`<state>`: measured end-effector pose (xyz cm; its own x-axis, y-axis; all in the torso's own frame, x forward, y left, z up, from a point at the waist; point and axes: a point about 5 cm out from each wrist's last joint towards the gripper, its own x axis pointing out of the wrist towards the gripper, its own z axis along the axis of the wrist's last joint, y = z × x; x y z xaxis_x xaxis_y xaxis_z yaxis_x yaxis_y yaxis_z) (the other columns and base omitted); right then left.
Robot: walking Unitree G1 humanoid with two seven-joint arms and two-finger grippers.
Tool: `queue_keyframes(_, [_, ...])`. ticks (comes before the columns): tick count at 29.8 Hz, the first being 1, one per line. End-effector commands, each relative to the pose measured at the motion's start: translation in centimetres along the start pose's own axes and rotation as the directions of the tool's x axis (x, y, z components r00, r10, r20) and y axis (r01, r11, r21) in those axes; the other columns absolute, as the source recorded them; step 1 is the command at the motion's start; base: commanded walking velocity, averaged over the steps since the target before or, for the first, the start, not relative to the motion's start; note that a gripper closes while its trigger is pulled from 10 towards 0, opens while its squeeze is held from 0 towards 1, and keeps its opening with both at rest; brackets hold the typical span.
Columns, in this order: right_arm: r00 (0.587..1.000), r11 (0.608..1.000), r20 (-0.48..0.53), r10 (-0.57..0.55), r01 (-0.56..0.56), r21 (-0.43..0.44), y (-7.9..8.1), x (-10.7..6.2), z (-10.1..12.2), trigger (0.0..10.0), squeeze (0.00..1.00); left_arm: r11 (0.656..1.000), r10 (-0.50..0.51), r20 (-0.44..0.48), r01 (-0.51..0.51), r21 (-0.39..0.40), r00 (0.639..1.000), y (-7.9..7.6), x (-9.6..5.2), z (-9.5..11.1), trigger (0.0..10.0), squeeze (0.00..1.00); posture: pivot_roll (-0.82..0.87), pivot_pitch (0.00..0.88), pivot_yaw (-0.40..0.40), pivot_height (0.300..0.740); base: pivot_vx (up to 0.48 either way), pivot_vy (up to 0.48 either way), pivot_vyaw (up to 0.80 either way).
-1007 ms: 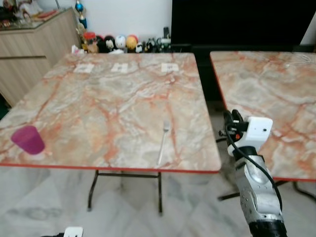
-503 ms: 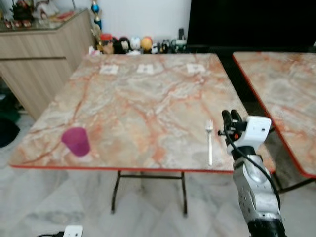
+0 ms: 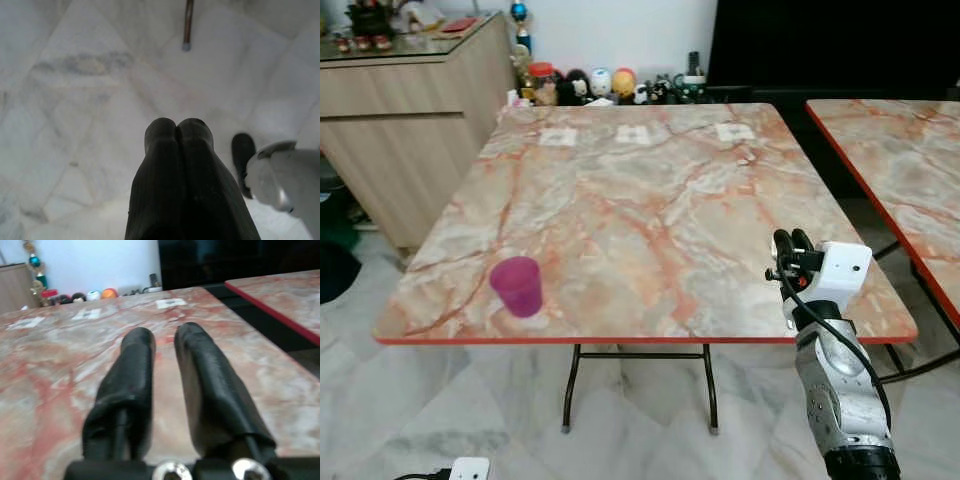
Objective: Setting the table
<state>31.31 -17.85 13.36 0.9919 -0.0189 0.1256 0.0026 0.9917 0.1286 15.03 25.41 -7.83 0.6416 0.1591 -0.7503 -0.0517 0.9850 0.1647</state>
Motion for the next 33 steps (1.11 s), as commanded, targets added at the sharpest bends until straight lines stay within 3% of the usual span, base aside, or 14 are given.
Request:
queue_keyframes(1, [1.0, 1.0, 0.007, -0.011, 0.011, 0.001, -0.4, 0.0, 0.2, 10.0, 1.0, 1.0, -0.01, 0.01, 0.01, 0.005, 1.0, -0.4, 0.0, 0.1, 10.0, 0.0, 0.0, 0.0, 0.029, 0.74, 0.0, 0.0, 0.0])
queue_keyframes(4, [1.0, 1.0, -0.003, -0.018, 0.018, -0.009, -0.5, 0.0, 0.0, 10.0, 1.0, 1.0, -0.008, 0.01, 0.008, -0.001, 1.0, -0.3, 0.0, 0.0, 10.0, 0.0, 0.0, 0.0, 0.028, 0.74, 0.0, 0.0, 0.0])
queue_keyframes(5, [1.0, 1.0, -0.006, -0.02, 0.019, -0.011, -0.5, 0.0, 0.0, 10.0, 0.49, 1.0, -0.009, 0.011, 0.009, 0.0, 1.0, -0.4, 0.0, 0.1, 10.0, 0.0, 0.0, 0.0, 0.028, 0.74, 0.0, 0.0, 0.0])
queue_keyframes(6, [1.0, 1.0, -0.011, -0.021, 0.021, -0.015, -0.6, 0.0, -0.1, 10.0, 0.21, 1.0, -0.009, 0.012, 0.009, 0.001, 1.0, -0.4, 0.0, 0.1, 10.0, 0.0, 0.0, 0.0, 0.028, 0.74, 0.0, 0.0, 0.0])
queue_keyframes(7, [0.999, 1.0, -0.02, -0.025, 0.025, -0.015, -0.6, 0.0, -0.2, 10.0, 0.0, 1.0, -0.01, 0.013, 0.01, 0.001, 1.0, -0.3, 0.0, 0.0, 10.0, 0.0, 0.0, 0.0, 0.028, 0.74, 0.0, 0.0, 0.0])
queue_keyframes(12, [0.998, 0.999, -0.06, -0.029, 0.028, -0.019, -0.7, 0.0, -0.8, 10.0, 0.0, 1.0, -0.009, 0.022, 0.009, -0.004, 1.0, -0.3, 0.0, 0.2, 10.0, 0.0, 0.0, 0.0, 0.028, 0.74, 0.0, 0.0, 0.0])
queue_keyframes(28, [0.988, 0.998, -0.14, -0.061, 0.06, -0.01, -1.1, -0.4, -2.2, 10.0, 0.0, 1.0, -0.015, 0.047, 0.015, -0.004, 0.999, -0.5, 0.1, 0.7, 10.0, 0.0, 0.0, 0.0, 0.027, 0.74, 0.331, 0.0, 0.0])
queue_keyframes(33, [0.978, 0.995, -0.184, -0.097, 0.095, -0.021, -1.4, -0.8, -2.9, 10.0, 0.0, 1.0, -0.01, 0.048, 0.011, -0.003, 0.999, -0.5, 0.1, 0.7, 10.0, 0.0, 0.0, 0.001, 0.025, 0.74, 0.048, 0.0, 0.0])
